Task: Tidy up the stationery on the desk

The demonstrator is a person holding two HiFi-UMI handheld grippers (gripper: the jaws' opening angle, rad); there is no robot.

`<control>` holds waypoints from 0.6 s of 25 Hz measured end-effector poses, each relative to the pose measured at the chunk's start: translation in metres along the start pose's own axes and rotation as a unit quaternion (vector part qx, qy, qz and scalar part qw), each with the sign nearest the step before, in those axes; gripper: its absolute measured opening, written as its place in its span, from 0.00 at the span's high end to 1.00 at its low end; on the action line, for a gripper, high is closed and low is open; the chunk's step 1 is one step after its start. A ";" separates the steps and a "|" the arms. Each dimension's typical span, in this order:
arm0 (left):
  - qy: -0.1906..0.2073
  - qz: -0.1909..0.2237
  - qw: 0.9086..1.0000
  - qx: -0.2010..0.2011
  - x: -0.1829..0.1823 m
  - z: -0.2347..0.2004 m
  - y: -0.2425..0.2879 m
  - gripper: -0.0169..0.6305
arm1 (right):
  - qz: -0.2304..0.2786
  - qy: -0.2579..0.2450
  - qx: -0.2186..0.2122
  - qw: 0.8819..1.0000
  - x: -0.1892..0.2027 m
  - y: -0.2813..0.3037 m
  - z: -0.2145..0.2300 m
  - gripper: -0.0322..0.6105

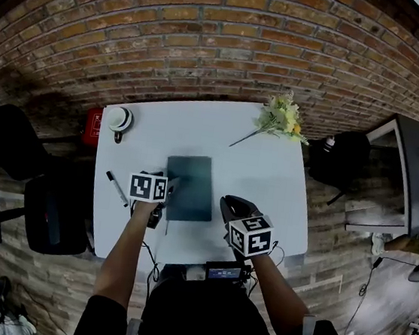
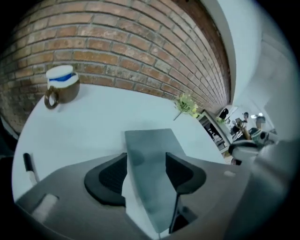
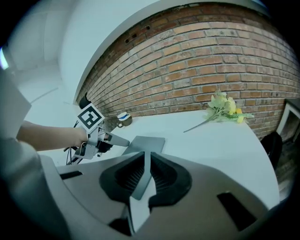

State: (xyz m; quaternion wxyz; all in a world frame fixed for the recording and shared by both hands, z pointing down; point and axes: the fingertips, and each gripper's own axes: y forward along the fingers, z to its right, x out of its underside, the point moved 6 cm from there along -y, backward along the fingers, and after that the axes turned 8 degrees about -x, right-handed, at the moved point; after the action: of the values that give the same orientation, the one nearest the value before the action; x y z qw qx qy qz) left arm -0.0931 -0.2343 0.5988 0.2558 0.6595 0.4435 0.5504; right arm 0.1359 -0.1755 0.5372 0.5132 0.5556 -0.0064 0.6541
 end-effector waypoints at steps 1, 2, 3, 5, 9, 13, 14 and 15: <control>0.020 0.014 1.000 -0.006 -0.002 0.002 -0.007 0.59 | 0.001 -0.005 0.000 1.000 -0.001 0.000 -0.001 0.88; 0.037 0.032 0.999 -0.007 -0.003 0.005 -0.015 0.59 | 0.002 -0.012 0.000 1.000 -0.003 0.001 -0.002 0.88; 0.052 0.052 0.997 -0.004 -0.004 0.008 -0.023 0.59 | 0.003 -0.019 -0.001 1.000 -0.005 0.001 -0.003 0.88; 0.080 0.092 0.992 0.009 -0.004 0.018 -0.038 0.59 | 0.006 -0.035 -0.002 0.999 -0.009 0.001 -0.005 0.89; 0.141 0.165 0.976 0.028 0.005 0.039 -0.070 0.69 | 0.013 -0.075 -0.014 0.997 -0.021 0.002 -0.014 0.91; 0.157 0.233 0.959 0.041 0.016 0.053 -0.104 0.87 | 0.021 -0.118 -0.029 0.992 -0.032 -0.005 -0.029 0.93; 0.154 0.248 0.955 0.046 0.018 0.055 -0.112 0.88 | 0.025 -0.129 -0.033 0.991 -0.034 -0.007 -0.034 0.93; 0.153 0.262 0.951 0.050 0.020 0.057 -0.120 0.89 | 0.028 -0.138 -0.037 0.989 -0.036 -0.008 -0.039 0.93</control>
State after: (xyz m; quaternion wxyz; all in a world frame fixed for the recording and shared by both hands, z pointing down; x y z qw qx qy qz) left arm -0.0754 -0.1510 0.4945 -0.0021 0.6724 0.3158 0.6695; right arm 0.1086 -0.1733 0.4910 0.5088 0.6208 -0.1172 0.5848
